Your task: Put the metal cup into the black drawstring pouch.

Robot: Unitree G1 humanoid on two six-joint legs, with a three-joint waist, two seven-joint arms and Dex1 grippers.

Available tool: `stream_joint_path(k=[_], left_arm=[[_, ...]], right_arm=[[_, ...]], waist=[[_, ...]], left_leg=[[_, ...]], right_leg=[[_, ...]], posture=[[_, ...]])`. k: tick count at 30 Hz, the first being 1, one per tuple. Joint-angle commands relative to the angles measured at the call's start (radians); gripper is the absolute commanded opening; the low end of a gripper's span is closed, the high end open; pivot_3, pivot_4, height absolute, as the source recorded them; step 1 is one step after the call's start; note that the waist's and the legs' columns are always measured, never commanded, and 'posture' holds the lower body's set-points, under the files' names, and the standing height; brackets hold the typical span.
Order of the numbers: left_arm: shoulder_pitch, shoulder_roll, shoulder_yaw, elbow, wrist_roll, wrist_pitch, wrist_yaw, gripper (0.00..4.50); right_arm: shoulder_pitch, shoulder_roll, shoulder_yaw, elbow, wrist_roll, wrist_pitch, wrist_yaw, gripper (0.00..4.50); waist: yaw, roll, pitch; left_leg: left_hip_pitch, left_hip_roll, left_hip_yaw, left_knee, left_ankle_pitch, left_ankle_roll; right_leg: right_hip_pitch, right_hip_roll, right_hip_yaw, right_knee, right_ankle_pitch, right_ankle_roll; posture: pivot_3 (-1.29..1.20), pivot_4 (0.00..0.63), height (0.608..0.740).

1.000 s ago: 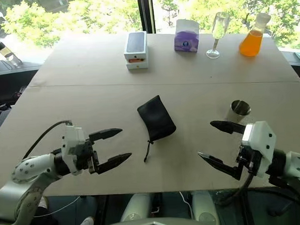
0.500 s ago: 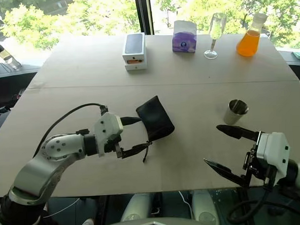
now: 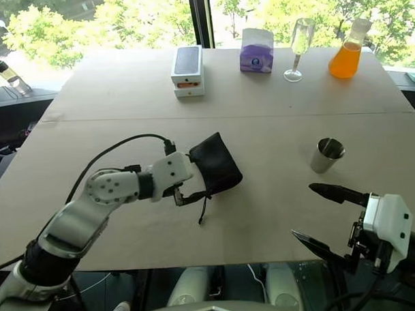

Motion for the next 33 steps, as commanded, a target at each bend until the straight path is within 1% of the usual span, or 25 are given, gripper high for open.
stream_joint_path(k=[1, 8, 12, 19, 25, 27, 32, 33], left_arm=[[-0.060, -0.025, -0.030, 0.032, 0.044, -0.027, -0.013, 4.50], [-0.139, -0.051, -0.068, 0.092, 0.070, -0.022, -0.067, 4.50], [-0.172, -0.071, -0.076, 0.123, 0.079, -0.002, -0.082, 4.50], [-0.212, -0.077, -0.070, 0.160, 0.089, 0.010, -0.111, 4.50], [-0.258, -0.098, -0.080, 0.143, 0.087, 0.151, -0.109, 4.50], [-0.267, -0.104, -0.079, 0.121, 0.083, 0.212, -0.099, 4.50], [-0.264, -0.093, -0.102, 0.039, 0.126, 0.283, -0.062, 4.50], [-0.276, -0.104, -0.094, 0.032, 0.102, 0.332, -0.071, 4.50]], right_arm=[[0.005, 0.004, -0.017, -0.023, -0.007, -0.027, -0.015, 4.46], [-0.038, 0.010, 0.019, -0.018, 0.001, -0.056, -0.024, 4.46], [-0.121, -0.005, 0.070, -0.004, 0.008, -0.055, -0.036, 4.46], [-0.274, -0.035, 0.141, 0.088, 0.010, -0.045, -0.031, 4.46], [-0.333, -0.051, 0.166, 0.128, 0.020, -0.038, -0.030, 4.46], [-0.340, -0.050, 0.174, 0.136, 0.012, -0.040, -0.031, 4.46], [-0.343, -0.042, 0.207, 0.142, -0.013, -0.051, -0.037, 4.46], [-0.345, -0.039, 0.215, 0.141, -0.018, -0.053, -0.041, 4.46]], waist=[[0.000, 0.000, 0.000], [-0.001, 0.000, 0.000], [-0.002, 0.000, 0.000], [-0.001, -0.001, 0.000], [0.000, -0.001, 0.001], [-0.001, -0.001, 0.001], [-0.002, -0.001, 0.001], [-0.001, -0.001, 0.001]], left_leg=[[0.000, 0.000, 0.000, 0.000, 0.000, 0.000], [0.000, 0.000, 0.000, 0.000, 0.000, 0.000], [0.000, 0.000, 0.000, 0.000, 0.000, 0.000], [0.000, -0.001, 0.000, 0.000, 0.000, 0.000], [-0.001, -0.001, 0.000, 0.000, 0.000, 0.001], [-0.001, -0.001, 0.000, 0.000, 0.000, 0.001], [-0.001, -0.001, 0.000, 0.000, 0.000, 0.001], [-0.001, -0.001, 0.000, 0.000, 0.000, 0.001]], right_leg=[[0.000, 0.000, 0.000, 0.000, 0.000, 0.000], [0.000, 0.000, 0.000, 0.000, 0.000, 0.000], [0.000, 0.001, 0.000, 0.000, 0.000, 0.000], [0.000, 0.001, 0.000, 0.000, 0.000, 0.000], [0.000, 0.001, 0.000, 0.000, 0.000, 0.000], [0.000, 0.001, 0.000, 0.000, 0.000, 0.000], [0.000, 0.002, 0.001, 0.000, 0.000, 0.000], [0.000, 0.002, 0.001, 0.000, 0.000, 0.000]], posture=[[0.00, 0.150, 0.737], [0.00, 0.150, 0.737], [0.00, 0.150, 0.737], [0.00, 0.150, 0.737], [0.00, 0.150, 0.737], [0.00, 0.150, 0.737], [0.00, 0.150, 0.737], [0.00, 0.150, 0.737]])
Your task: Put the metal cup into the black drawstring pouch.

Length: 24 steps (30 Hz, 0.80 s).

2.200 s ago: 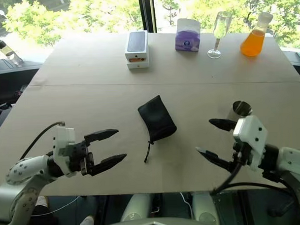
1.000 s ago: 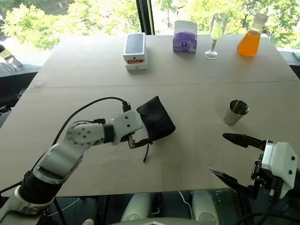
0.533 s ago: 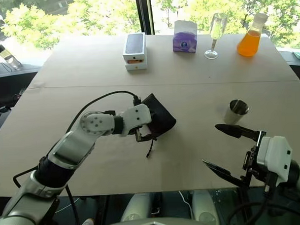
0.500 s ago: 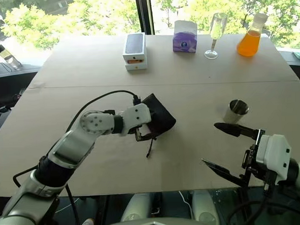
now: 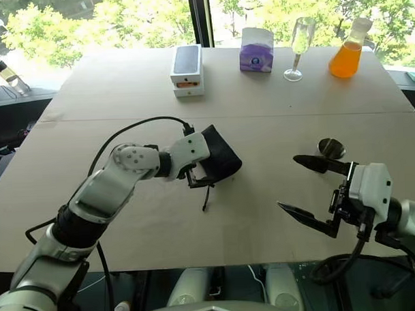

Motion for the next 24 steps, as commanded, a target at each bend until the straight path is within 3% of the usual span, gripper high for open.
stream_joint_path(k=[1, 6, 14, 17, 21, 24], left_arm=[[-0.040, -0.016, 0.009, -0.059, -0.035, 0.107, -0.007, 4.50], [-0.108, -0.032, -0.019, -0.018, -0.054, 0.179, -0.012, 4.50], [-0.134, -0.031, -0.120, 0.018, 0.036, 0.122, 0.050, 4.50], [-0.132, -0.044, -0.135, 0.036, 0.064, 0.092, 0.075, 3.79], [-0.119, -0.068, -0.121, 0.063, 0.060, 0.066, 0.089, 1.84], [-0.109, -0.073, -0.067, 0.093, -0.002, 0.090, 0.052, 0.69]], right_arm=[[-0.008, 0.007, 0.015, -0.015, -0.011, -0.021, -0.007, 4.46], [0.004, 0.017, 0.031, -0.014, -0.029, -0.039, -0.008, 4.46], [0.014, 0.027, 0.040, -0.022, -0.046, -0.049, -0.016, 4.46], [0.015, 0.028, 0.041, -0.015, -0.052, -0.054, -0.013, 4.50], [0.010, 0.031, 0.045, -0.008, -0.058, -0.058, -0.015, 4.50], [0.015, 0.037, 0.055, -0.006, -0.069, -0.067, -0.016, 4.50]], waist=[[0.001, 0.000, 0.000], [0.000, 0.000, 0.000], [0.000, 0.000, 0.000], [0.000, 0.000, 0.000], [0.001, 0.000, 0.000], [0.000, 0.000, 0.000]], left_leg=[[0.000, 0.000, 0.000, 0.000, 0.000, 0.000], [0.000, 0.000, 0.000, 0.001, 0.000, 0.000], [0.000, 0.000, 0.000, 0.001, 0.000, 0.000], [0.000, 0.000, 0.000, 0.001, 0.000, 0.000], [0.000, 0.000, 0.000, 0.001, 0.000, 0.000], [0.000, 0.000, 0.000, 0.001, 0.000, 0.000]], right_leg=[[0.000, 0.000, 0.000, 0.000, 0.000, 0.000], [0.000, 0.000, 0.000, 0.000, 0.000, 0.000], [0.000, 0.001, 0.000, 0.000, 0.001, 0.002], [0.000, 0.000, 0.000, 0.000, 0.000, 0.001], [0.000, 0.000, 0.000, 0.000, 0.000, 0.000], [0.000, 0.000, 0.001, 0.000, 0.000, 0.000]], posture=[[0.00, 0.150, 0.737], [0.00, 0.150, 0.737], [0.00, 0.150, 0.737], [0.00, 0.150, 0.737], [0.00, 0.150, 0.737], [0.00, 0.150, 0.737]])
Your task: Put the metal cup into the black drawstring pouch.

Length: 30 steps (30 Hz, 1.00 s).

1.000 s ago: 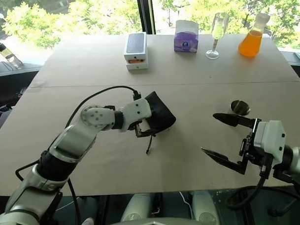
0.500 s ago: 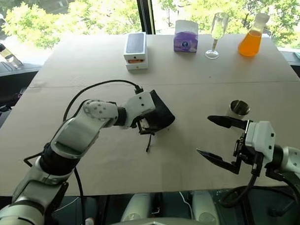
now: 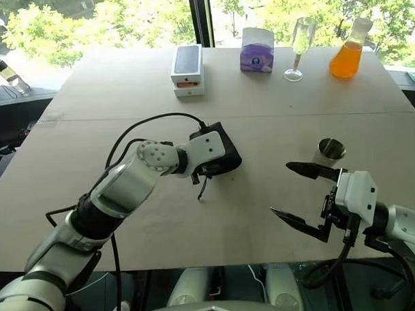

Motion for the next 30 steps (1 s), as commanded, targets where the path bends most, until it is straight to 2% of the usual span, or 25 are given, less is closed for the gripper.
stream_joint_path(k=[1, 5, 10, 16, 17, 20, 23, 27, 30], left_arm=[[-0.001, -0.009, 0.103, 0.038, -0.080, 0.021, -0.046, 0.12], [-0.074, -0.002, 0.198, 0.173, -0.197, 0.100, -0.145, 0.02], [-0.179, 0.013, 0.231, 0.373, -0.290, 0.197, -0.244, 0.02], [-0.217, -0.022, 0.256, 0.417, -0.397, 0.368, -0.262, 0.02], [-0.216, -0.031, 0.264, 0.408, -0.413, 0.395, -0.252, 0.02], [-0.217, -0.088, 0.311, 0.388, -0.457, 0.489, -0.194, 0.02], [-0.203, -0.119, 0.334, 0.351, -0.466, 0.511, -0.130, 0.02], [-0.161, -0.200, 0.398, 0.307, -0.457, 0.539, 0.004, 0.02], [-0.140, -0.263, 0.437, 0.301, -0.447, 0.536, 0.096, 0.02]], right_arm=[[0.003, 0.014, 0.001, -0.009, -0.013, -0.034, -0.009, 4.50], [-0.002, 0.021, 0.026, -0.007, -0.044, -0.025, -0.032, 4.50], [-0.010, 0.011, 0.054, -0.018, -0.073, 0.055, -0.105, 4.50], [-0.016, 0.031, 0.056, -0.060, -0.121, 0.144, -0.258, 4.50], [-0.012, 0.018, 0.053, -0.083, -0.106, 0.176, -0.267, 4.50], [0.001, -0.025, 0.017, -0.164, -0.209, 0.268, -0.369, 4.50], [-0.011, -0.047, -0.020, -0.195, -0.216, 0.342, -0.415, 4.50], [-0.092, -0.115, -0.148, -0.183, -0.064, 0.656, -0.461, 4.50], [-0.193, -0.170, -0.163, -0.135, -0.017, 0.845, -0.494, 4.50]], waist=[[0.000, 0.000, 0.000], [-0.001, 0.000, 0.000], [-0.001, 0.000, 0.000], [-0.002, 0.000, 0.000], [-0.002, 0.000, 0.000], [-0.001, 0.000, 0.000], [-0.001, -0.001, 0.000], [-0.003, 0.000, 0.000], [-0.002, -0.001, 0.000]], left_leg=[[0.000, 0.000, 0.000, 0.000, 0.000, 0.000], [0.000, 0.000, 0.000, 0.000, 0.000, 0.000], [0.000, 0.000, 0.000, 0.001, 0.000, 0.000], [-0.001, -0.001, 0.000, 0.001, 0.000, 0.000], [-0.001, -0.001, 0.000, 0.001, 0.000, 0.000], [-0.001, -0.001, 0.000, 0.001, 0.000, 0.000], [-0.001, -0.001, -0.001, 0.001, 0.000, 0.000], [-0.001, -0.001, 0.000, 0.001, 0.000, 0.000], [0.000, -0.001, 0.000, 0.001, 0.000, 0.000]], right_leg=[[0.000, 0.000, 0.000, 0.000, 0.000, 0.000], [0.000, 0.000, 0.000, 0.000, 0.000, 0.000], [0.000, 0.000, -0.001, 0.001, 0.000, 0.000], [0.000, 0.000, 0.000, 0.001, 0.001, 0.004], [0.000, 0.000, 0.000, 0.001, 0.001, 0.004], [0.000, 0.000, 0.000, 0.001, 0.002, 0.004], [0.000, -0.001, -0.001, 0.001, 0.001, 0.004], [0.000, -0.001, 0.001, 0.001, 0.002, 0.004], [0.000, -0.001, 0.001, 0.001, 0.004, 0.001]], posture=[[0.00, 0.150, 0.737], [0.00, 0.150, 0.737], [0.00, 0.150, 0.737], [0.00, 0.150, 0.737], [0.00, 0.150, 0.737], [0.00, 0.150, 0.737], [0.00, 0.150, 0.737], [0.00, 0.150, 0.737], [0.00, 0.150, 0.737]])
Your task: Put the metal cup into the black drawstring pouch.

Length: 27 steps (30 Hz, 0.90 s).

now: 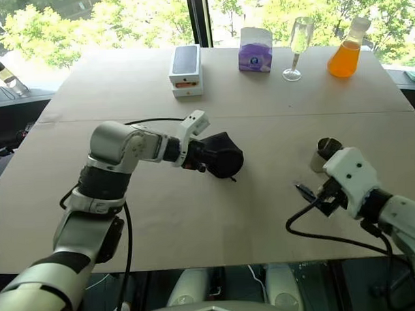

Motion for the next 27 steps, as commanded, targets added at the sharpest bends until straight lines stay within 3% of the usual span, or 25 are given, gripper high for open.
stream_joint_path(k=[1, 6, 16, 17, 19, 22, 26, 27], left_arm=[[0.010, -0.064, 0.061, -0.041, 0.004, 0.012, 0.107, 0.02], [0.030, -0.157, 0.107, -0.081, -0.016, 0.036, 0.200, 0.02], [0.071, -0.236, 0.129, -0.147, -0.028, 0.055, 0.310, 0.02], [0.075, -0.237, 0.129, -0.153, -0.030, 0.056, 0.315, 0.00], [0.086, -0.235, 0.128, -0.166, -0.034, 0.059, 0.321, 0.00], [0.093, -0.231, 0.126, -0.173, -0.038, 0.058, 0.328, 0.00], [0.093, -0.229, 0.121, -0.177, -0.040, 0.052, 0.340, 0.00], [0.094, -0.230, 0.120, -0.180, -0.042, 0.052, 0.343, 0.00]], right_arm=[[-0.097, -0.076, -0.024, 0.037, 0.066, 0.191, -0.018, 4.50], [-0.227, -0.178, 0.104, 0.159, 0.033, 0.267, -0.003, 4.50], [-0.386, -0.215, 0.223, 0.276, 0.029, 0.301, 0.040, 4.50], [-0.393, -0.215, 0.229, 0.280, 0.030, 0.305, 0.043, 3.97], [-0.419, -0.217, 0.258, 0.307, 0.017, 0.301, 0.051, 3.37], [-0.450, -0.228, 0.297, 0.339, 0.004, 0.298, 0.070, 1.89], [-0.488, -0.234, 0.341, 0.370, -0.020, 0.298, 0.078, 1.89], [-0.491, -0.238, 0.352, 0.374, -0.028, 0.293, 0.083, 1.54]], waist=[[0.001, 0.000, 0.000], [0.002, 0.000, 0.000], [0.001, 0.000, 0.000], [0.000, 0.000, 0.000], [0.000, 0.000, 0.000], [0.001, 0.000, 0.000], [0.002, 0.000, 0.000], [0.002, 0.000, 0.000]], left_leg=[[0.000, 0.000, 0.000, 0.000, 0.000, 0.000], [-0.002, -0.002, -0.003, 0.000, 0.000, 0.000], [-0.007, -0.004, -0.006, 0.000, 0.000, 0.001], [-0.007, -0.004, -0.006, 0.000, 0.000, 0.000], [-0.009, -0.005, -0.006, 0.000, 0.001, -0.001], [-0.012, -0.005, -0.006, 0.001, 0.002, -0.003], [-0.012, -0.006, -0.007, 0.001, 0.002, -0.003], [-0.013, -0.006, -0.007, 0.001, 0.002, -0.003]], right_leg=[[0.000, 0.000, 0.000, 0.000, 0.000, 0.000], [0.000, -0.001, 0.000, 0.000, 0.000, 0.000], [-0.003, -0.003, -0.001, -0.001, 0.000, 0.001], [-0.003, -0.004, -0.001, -0.001, 0.000, 0.001], [-0.005, -0.004, -0.001, -0.001, 0.000, 0.001], [-0.008, -0.004, -0.002, -0.001, 0.000, 0.001], [-0.008, -0.005, -0.002, -0.001, 0.000, 0.001], [-0.008, -0.005, -0.002, -0.001, 0.000, 0.002]], posture=[[0.00, 0.150, 0.737], [0.00, 0.150, 0.737], [0.00, 0.150, 0.737], [0.00, 0.150, 0.737], [0.00, 0.150, 0.737], [0.00, 0.150, 0.737], [0.00, 0.150, 0.737], [0.00, 0.150, 0.737]])
